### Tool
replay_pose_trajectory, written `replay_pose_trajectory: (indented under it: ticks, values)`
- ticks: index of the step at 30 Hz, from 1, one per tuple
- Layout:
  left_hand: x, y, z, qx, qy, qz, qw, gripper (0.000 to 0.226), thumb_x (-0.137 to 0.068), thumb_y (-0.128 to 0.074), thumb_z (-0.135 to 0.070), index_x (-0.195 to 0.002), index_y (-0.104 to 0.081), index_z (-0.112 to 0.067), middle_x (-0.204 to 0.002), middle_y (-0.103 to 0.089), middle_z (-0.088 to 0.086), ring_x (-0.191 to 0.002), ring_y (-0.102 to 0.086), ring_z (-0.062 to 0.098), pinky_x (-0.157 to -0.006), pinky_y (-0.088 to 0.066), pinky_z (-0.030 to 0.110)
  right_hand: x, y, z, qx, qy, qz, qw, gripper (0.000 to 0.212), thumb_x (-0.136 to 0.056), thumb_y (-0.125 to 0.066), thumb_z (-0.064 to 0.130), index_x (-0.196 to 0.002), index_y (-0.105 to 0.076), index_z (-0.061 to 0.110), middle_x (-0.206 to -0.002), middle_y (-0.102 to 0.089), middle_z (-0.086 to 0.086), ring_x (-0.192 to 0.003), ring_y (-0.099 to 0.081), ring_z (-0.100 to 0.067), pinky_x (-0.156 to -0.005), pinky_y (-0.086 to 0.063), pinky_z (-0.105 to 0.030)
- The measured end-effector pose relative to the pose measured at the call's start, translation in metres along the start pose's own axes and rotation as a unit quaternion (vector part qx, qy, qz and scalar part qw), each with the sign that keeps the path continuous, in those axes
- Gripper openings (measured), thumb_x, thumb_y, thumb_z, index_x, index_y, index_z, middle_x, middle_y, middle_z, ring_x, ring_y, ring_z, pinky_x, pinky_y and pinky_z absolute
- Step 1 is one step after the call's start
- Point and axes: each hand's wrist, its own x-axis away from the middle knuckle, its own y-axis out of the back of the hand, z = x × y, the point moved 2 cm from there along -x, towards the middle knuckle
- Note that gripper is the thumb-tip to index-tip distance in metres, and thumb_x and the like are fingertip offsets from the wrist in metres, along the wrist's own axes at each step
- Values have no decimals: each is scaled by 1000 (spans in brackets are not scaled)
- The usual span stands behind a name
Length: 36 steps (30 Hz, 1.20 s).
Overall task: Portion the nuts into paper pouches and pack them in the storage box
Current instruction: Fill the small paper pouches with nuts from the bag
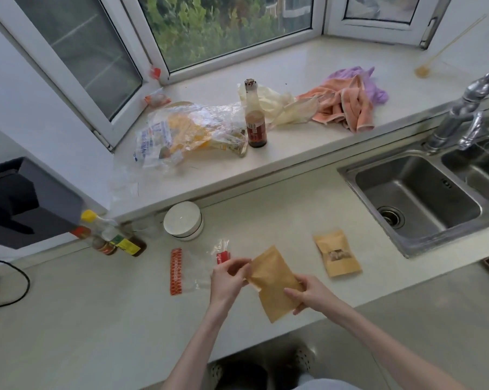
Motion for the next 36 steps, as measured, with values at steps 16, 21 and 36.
replay_pose_trajectory:
  ticks: [16,21,36]
  values:
    - [1,-10,44,-59,89,105,989,29,-92,-52,0,-102,-70,-20,-96,-75,-3,-82,-71,14,-65,-58,27,-6,189,-38,-23,-71,-420,905,35,-85,-59,-4,-120,-59,-4,-107,-65,-22,-82,-63,-29,-61,-60,-28]
    - [0,-8,47,-68,89,109,988,30,-91,-51,1,-101,-71,-19,-96,-75,-2,-82,-71,15,-68,-60,30,-3,190,-57,-5,-180,-422,889,52,-83,-63,3,-132,-45,4,-123,-54,-16,-79,-66,-32,-78,-55,-37]
    - [18,7,76,-55,133,89,986,31,-93,-50,-1,-100,-71,-23,-96,-74,-3,-81,-69,14,-66,-59,28,-87,20,-21,311,-118,-129,934,36,-86,-61,22,-119,-53,9,-123,-56,-13,-113,-54,-29,-90,-45,-35]
